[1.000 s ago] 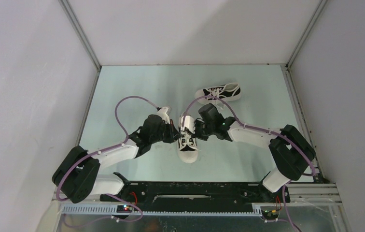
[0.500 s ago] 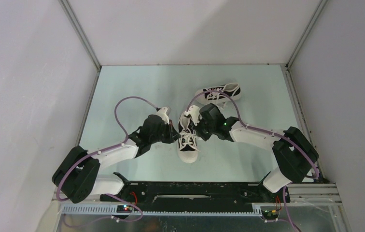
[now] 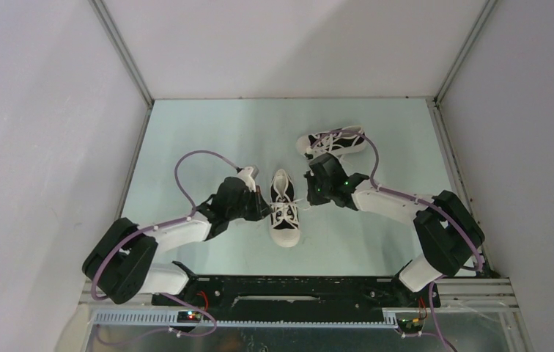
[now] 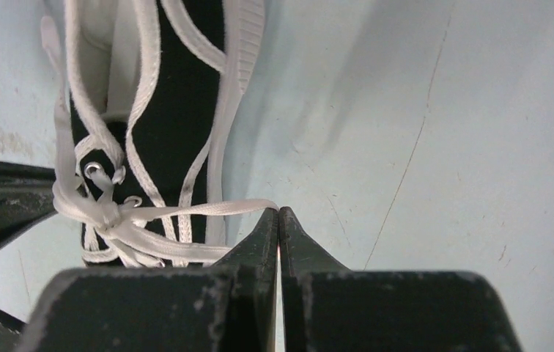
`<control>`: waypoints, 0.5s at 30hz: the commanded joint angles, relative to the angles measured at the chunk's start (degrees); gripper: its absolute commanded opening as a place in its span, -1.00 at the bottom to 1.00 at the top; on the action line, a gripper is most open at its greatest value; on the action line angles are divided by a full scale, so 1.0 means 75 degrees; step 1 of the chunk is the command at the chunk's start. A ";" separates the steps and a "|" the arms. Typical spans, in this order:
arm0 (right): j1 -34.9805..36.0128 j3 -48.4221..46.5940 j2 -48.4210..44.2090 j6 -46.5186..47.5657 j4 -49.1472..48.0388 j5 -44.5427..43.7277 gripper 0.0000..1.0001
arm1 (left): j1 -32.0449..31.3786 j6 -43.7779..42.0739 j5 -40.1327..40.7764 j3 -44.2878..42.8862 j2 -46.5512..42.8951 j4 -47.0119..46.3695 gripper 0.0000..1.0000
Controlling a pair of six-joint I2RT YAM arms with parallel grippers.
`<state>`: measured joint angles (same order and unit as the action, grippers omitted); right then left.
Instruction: Tie the shoes
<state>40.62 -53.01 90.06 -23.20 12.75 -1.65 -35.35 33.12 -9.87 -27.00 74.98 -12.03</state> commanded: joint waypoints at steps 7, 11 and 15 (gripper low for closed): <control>-0.0256 0.0192 -0.0014 -0.2472 0.0272 -0.1529 -1.00 | 0.0388 0.0101 0.0204 0.0232 0.0180 -0.0036 -1.00; -0.0315 0.0223 0.0057 -0.2753 0.0387 -0.1733 -1.00 | 0.0480 0.0108 0.0502 0.0321 -0.0051 0.0146 -1.00; -0.0301 0.0236 0.0068 -0.2849 0.0480 -0.1925 -1.00 | 0.0483 0.0066 0.0783 0.0392 -0.0486 0.0402 -1.00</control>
<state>39.20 -51.64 90.48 -41.98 14.96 -9.50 -32.67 34.54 -9.13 -25.32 74.56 -13.21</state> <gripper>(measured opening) 0.007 0.003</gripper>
